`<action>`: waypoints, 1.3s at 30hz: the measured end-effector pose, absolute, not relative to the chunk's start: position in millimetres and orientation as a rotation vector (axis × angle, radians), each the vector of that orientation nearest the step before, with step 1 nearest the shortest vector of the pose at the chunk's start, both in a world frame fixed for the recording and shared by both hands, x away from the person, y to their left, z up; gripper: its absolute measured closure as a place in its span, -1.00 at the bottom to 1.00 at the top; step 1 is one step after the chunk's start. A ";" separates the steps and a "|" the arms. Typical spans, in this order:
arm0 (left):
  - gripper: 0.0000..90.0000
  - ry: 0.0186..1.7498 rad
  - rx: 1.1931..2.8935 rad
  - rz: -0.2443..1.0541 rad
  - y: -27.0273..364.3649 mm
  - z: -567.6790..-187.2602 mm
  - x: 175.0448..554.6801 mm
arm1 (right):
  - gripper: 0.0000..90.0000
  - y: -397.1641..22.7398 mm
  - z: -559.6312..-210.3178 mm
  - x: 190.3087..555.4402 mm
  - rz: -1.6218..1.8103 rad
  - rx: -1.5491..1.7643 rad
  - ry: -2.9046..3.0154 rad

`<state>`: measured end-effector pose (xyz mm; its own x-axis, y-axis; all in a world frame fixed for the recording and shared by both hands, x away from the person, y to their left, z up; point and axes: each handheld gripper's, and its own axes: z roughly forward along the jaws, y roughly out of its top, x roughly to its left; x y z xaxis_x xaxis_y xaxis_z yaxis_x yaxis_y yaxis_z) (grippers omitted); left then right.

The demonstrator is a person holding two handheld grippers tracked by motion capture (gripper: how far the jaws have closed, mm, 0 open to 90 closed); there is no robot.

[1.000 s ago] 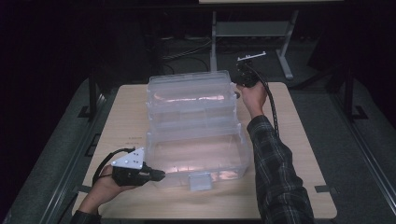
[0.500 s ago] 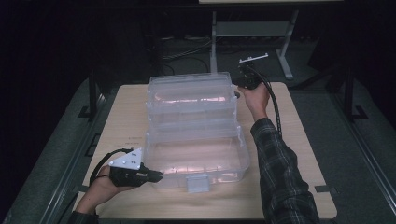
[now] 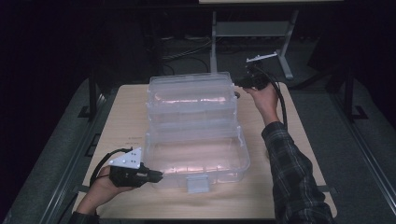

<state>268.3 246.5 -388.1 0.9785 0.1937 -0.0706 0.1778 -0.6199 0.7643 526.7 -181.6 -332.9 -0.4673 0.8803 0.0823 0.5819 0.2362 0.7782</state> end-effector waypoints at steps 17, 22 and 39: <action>0.78 0.290 2.252 0.021 246.4 -389.1 267.5 | -0.55 -224.5 -331.8 474.6 1.060 1.372 2.157; 0.77 0.296 2.251 0.023 246.3 -389.2 267.1 | -0.62 -235.4 -336.0 459.6 1.046 1.360 2.151; 0.75 0.321 2.276 0.014 241.6 -396.3 268.1 | -0.71 -260.8 -358.9 408.9 1.048 1.376 2.183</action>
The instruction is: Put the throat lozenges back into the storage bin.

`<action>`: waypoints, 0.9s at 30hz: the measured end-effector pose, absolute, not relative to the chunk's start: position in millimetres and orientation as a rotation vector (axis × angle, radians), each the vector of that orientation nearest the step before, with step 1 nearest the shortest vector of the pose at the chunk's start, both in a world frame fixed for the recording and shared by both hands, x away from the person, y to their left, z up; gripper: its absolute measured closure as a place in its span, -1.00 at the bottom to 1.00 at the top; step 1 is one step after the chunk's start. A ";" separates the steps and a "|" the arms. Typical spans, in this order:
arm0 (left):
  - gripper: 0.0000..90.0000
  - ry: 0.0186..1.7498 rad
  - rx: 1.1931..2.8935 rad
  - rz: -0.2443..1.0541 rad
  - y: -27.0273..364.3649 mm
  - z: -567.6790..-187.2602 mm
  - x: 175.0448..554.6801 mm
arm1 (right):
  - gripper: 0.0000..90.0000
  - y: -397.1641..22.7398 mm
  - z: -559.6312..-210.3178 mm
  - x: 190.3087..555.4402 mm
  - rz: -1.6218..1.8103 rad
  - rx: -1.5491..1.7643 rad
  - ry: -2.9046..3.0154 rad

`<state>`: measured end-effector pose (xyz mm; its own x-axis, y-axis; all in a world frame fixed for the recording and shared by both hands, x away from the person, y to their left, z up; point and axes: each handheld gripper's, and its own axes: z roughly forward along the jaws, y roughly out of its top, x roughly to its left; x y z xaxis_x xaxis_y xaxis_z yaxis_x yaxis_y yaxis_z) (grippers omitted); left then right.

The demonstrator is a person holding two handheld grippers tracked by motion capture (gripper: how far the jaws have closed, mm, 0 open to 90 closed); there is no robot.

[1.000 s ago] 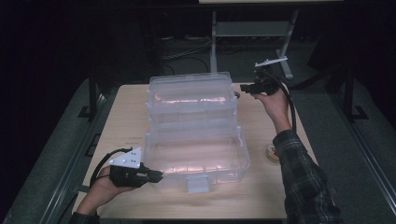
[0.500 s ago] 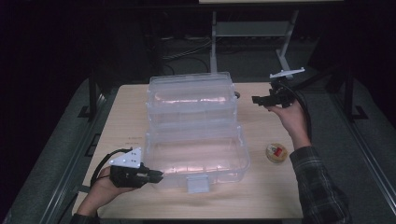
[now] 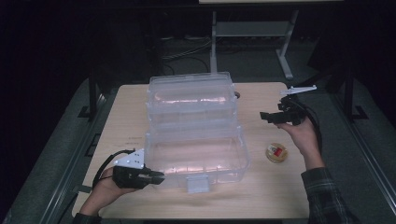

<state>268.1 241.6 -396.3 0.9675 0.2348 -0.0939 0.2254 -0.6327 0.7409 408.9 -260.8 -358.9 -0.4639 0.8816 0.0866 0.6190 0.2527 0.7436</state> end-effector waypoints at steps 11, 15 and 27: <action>0.80 0.313 2.281 0.004 239.3 -396.4 267.4 | -0.86 -269.9 -376.1 380.6 0.996 1.368 2.224; 0.80 0.311 2.282 0.005 238.4 -396.4 266.4 | -0.93 -272.2 -384.1 372.5 0.978 1.375 2.248; 0.81 0.304 2.285 0.011 237.2 -396.2 265.1 | -0.88 -286.3 -396.8 347.4 0.954 1.391 2.251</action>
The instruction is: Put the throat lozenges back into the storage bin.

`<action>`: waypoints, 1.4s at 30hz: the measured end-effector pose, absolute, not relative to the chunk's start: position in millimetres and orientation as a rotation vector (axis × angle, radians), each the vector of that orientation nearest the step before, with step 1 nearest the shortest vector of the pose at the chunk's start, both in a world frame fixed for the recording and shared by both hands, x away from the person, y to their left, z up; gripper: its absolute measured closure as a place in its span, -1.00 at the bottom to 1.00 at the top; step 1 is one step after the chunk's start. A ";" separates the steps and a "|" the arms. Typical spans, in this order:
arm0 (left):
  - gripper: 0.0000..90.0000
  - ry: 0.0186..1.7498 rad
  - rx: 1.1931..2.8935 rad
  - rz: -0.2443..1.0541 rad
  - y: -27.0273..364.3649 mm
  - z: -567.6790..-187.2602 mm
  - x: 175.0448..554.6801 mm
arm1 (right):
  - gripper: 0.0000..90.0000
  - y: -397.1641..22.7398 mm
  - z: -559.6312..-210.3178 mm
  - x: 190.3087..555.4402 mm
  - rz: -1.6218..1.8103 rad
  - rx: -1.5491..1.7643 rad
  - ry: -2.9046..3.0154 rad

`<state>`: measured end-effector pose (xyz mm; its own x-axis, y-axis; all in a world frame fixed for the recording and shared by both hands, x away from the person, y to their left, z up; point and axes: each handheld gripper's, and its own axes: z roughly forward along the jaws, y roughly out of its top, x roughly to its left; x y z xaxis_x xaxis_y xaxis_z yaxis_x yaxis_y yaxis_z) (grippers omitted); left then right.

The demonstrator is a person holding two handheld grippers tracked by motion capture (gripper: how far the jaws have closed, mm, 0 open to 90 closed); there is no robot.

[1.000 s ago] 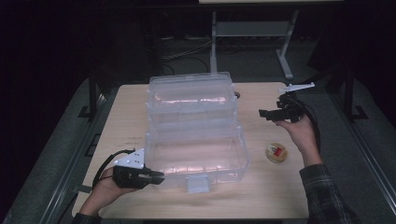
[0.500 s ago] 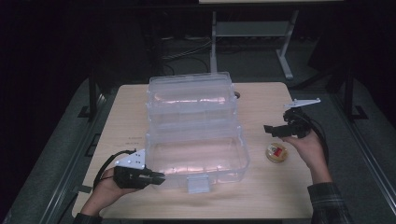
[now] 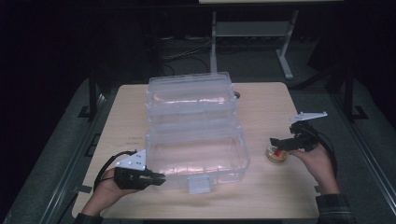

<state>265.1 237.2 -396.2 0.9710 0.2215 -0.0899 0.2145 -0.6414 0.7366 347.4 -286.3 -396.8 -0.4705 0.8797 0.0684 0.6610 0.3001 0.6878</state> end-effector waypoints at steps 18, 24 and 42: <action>0.81 0.299 2.289 0.007 237.3 -396.0 265.5 | -0.85 -290.3 -422.8 328.0 0.903 1.424 2.302; 0.81 0.297 2.289 0.006 237.6 -395.9 265.5 | -0.85 -292.2 -431.0 324.5 0.904 1.426 2.309; 0.82 0.294 2.288 0.003 237.8 -396.0 266.0 | -0.75 -284.9 -453.5 331.5 0.850 1.425 2.350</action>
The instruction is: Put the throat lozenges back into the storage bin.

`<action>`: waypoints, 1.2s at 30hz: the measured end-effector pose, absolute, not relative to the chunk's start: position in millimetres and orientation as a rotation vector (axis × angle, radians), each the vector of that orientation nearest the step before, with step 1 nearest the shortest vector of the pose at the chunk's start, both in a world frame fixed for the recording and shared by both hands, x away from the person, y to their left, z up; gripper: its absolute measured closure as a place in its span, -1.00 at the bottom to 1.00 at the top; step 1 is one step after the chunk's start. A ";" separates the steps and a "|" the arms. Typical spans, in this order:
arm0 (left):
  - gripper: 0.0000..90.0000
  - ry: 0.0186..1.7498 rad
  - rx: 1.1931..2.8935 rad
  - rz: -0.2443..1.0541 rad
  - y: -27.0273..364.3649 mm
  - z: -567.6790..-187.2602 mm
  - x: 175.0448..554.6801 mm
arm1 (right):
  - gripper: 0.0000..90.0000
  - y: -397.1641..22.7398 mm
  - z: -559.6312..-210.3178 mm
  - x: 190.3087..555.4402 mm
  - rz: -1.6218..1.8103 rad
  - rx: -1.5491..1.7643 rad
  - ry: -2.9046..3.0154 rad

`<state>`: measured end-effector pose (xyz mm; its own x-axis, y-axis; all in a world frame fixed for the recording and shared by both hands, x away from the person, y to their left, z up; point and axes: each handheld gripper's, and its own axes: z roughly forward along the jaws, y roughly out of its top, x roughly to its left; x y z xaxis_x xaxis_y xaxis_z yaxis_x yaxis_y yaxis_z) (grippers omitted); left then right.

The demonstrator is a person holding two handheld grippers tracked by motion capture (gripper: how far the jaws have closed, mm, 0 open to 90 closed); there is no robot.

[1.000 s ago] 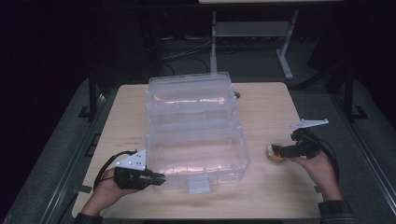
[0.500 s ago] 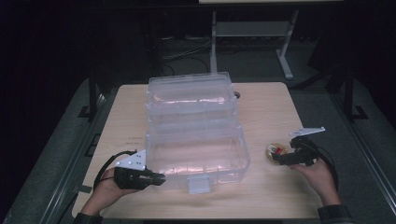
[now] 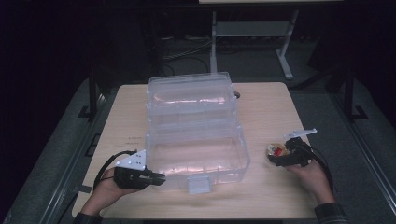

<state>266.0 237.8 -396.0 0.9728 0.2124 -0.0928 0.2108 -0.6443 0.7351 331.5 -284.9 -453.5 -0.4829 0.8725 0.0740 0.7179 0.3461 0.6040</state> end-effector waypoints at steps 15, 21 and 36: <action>0.82 0.292 2.286 0.001 238.3 -396.3 266.3 | -0.72 -280.2 -460.6 336.0 0.802 1.433 2.362; 0.82 0.291 2.286 0.001 238.3 -396.3 266.3 | -0.70 -279.9 -463.2 337.3 0.776 1.422 2.365; 0.82 0.288 2.287 0.001 238.3 -396.3 266.4 | -0.57 -280.3 -463.3 336.9 0.768 1.414 2.362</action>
